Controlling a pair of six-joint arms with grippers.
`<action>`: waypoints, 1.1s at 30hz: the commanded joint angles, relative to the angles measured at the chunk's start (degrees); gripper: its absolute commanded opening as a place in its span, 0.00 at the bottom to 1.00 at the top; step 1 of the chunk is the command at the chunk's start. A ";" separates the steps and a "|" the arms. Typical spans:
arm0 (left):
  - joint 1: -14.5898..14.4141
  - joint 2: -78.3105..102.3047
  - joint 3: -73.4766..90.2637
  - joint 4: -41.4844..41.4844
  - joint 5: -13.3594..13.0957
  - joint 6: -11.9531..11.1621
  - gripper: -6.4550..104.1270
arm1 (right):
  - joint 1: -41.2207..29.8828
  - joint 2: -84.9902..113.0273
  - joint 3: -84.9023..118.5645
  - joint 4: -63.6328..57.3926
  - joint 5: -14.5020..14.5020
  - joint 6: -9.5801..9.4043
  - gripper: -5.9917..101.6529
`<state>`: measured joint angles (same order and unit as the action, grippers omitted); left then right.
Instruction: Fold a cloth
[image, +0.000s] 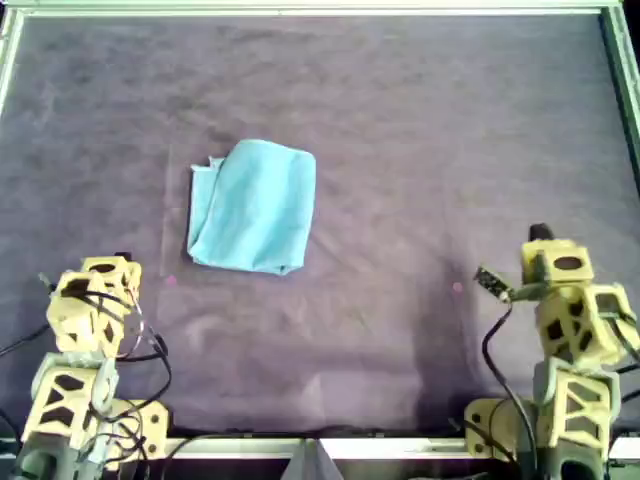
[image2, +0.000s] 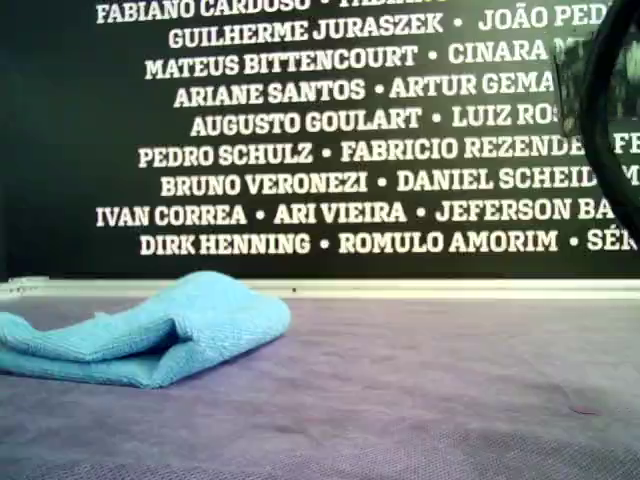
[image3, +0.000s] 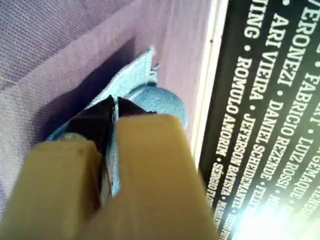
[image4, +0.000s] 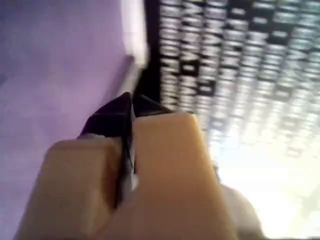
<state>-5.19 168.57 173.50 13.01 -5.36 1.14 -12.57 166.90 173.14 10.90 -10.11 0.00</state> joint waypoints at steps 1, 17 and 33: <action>0.53 0.88 -0.88 -0.09 0.18 -0.09 0.05 | -0.35 -2.11 0.70 1.85 -0.26 0.62 0.07; 0.44 4.13 -0.88 0.00 0.26 -0.18 0.05 | 6.24 3.34 0.70 7.65 -0.26 0.09 0.07; 1.41 8.09 -0.88 17.67 0.18 -0.09 0.05 | 7.47 12.39 0.79 29.71 0.79 0.09 0.08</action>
<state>-5.01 175.61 173.50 27.77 -5.36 1.32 -4.92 176.66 173.14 36.21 -9.58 0.35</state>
